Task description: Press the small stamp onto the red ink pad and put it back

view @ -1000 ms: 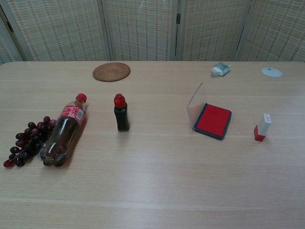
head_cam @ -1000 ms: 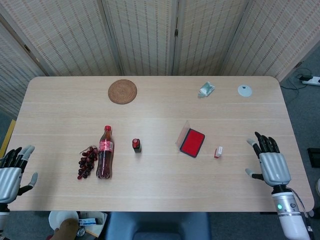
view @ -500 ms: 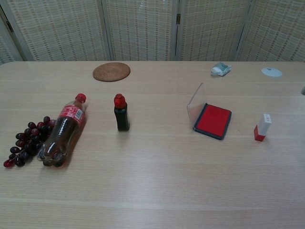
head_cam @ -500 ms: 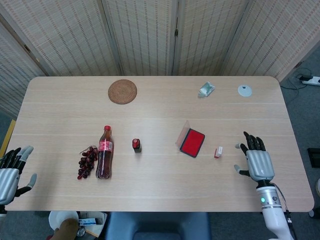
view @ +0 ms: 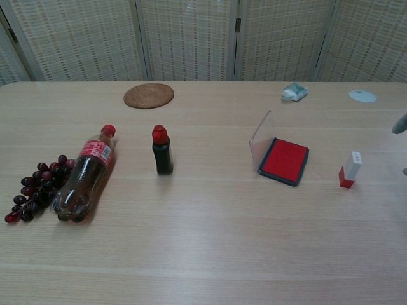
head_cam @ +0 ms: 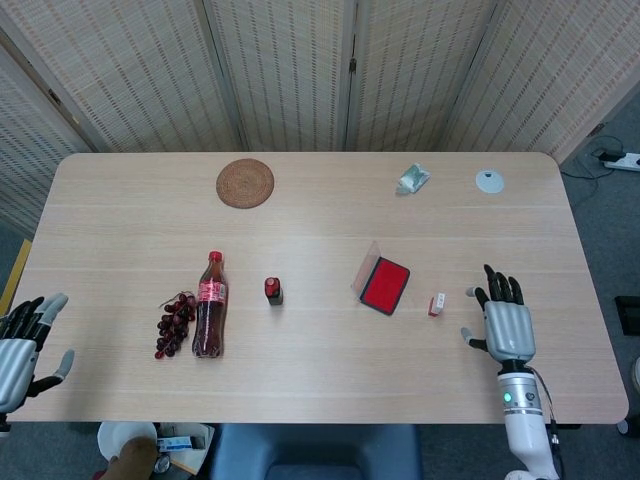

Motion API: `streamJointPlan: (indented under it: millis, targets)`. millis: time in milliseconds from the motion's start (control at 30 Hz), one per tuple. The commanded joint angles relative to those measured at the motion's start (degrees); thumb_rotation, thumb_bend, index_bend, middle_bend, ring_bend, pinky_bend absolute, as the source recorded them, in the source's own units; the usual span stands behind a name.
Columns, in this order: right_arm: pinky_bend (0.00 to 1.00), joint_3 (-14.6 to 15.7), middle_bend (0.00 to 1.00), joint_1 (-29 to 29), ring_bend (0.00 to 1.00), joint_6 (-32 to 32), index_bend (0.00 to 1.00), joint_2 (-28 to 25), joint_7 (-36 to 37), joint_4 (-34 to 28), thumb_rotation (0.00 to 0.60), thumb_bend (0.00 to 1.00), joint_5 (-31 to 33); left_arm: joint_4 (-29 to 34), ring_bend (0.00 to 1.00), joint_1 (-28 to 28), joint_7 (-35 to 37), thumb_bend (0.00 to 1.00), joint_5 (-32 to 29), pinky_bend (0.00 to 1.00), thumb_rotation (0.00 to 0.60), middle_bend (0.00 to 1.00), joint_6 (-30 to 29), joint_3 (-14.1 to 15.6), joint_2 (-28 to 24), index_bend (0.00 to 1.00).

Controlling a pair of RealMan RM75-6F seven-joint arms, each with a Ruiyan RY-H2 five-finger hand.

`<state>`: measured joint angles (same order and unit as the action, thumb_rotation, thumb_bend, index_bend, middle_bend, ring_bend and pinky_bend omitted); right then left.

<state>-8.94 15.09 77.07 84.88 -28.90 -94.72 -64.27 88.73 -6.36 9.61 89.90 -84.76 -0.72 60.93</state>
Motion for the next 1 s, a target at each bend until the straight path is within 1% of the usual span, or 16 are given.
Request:
streamJointPlan:
  millis: [33,133,267,433,667,1000]
  targets:
    - [0.00,-0.6,0.00,0.0,0.00,1.3,0.30,3.1,-0.1,2.9,0.600,0.20,1.2,-0.4,0.00,0.0,1.6,0.43,0.8,0.00,0.600,0.00,-0.3,0.4,-0.4,0.00]
    - [0.00,-1.1,0.00,-0.2,0.00,2.6,0.30,5.8,0.1,4.7,0.600,0.20,1.8,-1.1,0.00,-0.1,3.9,0.43,1.2,0.00,0.600,0.00,-0.4,0.5,-0.8,0.00]
    - [0.00,-1.7,0.00,0.3,0.00,2.8,0.30,7.6,-1.0,6.1,0.600,0.20,2.6,-1.9,0.00,-0.2,6.1,0.43,1.8,0.00,0.600,0.00,-0.7,0.6,-1.1,0.00]
    - [0.00,-3.5,0.00,1.6,0.00,1.9,0.30,8.5,-1.8,6.4,0.600,0.20,4.2,-2.5,0.00,-0.4,7.5,0.43,2.7,0.00,0.600,0.00,-1.0,0.9,-1.1,0.00]
    - [0.00,-5.4,0.00,3.7,0.00,-0.7,0.32,9.4,-2.9,7.3,0.600,0.20,7.3,-2.8,0.00,-0.5,7.9,0.43,2.3,0.00,0.600,0.00,-0.9,0.8,-1.0,0.00]
    - [0.00,-6.2,0.00,6.1,0.00,-1.5,0.35,11.4,-4.9,8.4,0.600,0.20,8.8,-3.1,0.00,0.1,9.6,0.43,2.7,0.00,0.600,0.00,-2.4,1.0,-1.4,0.00]
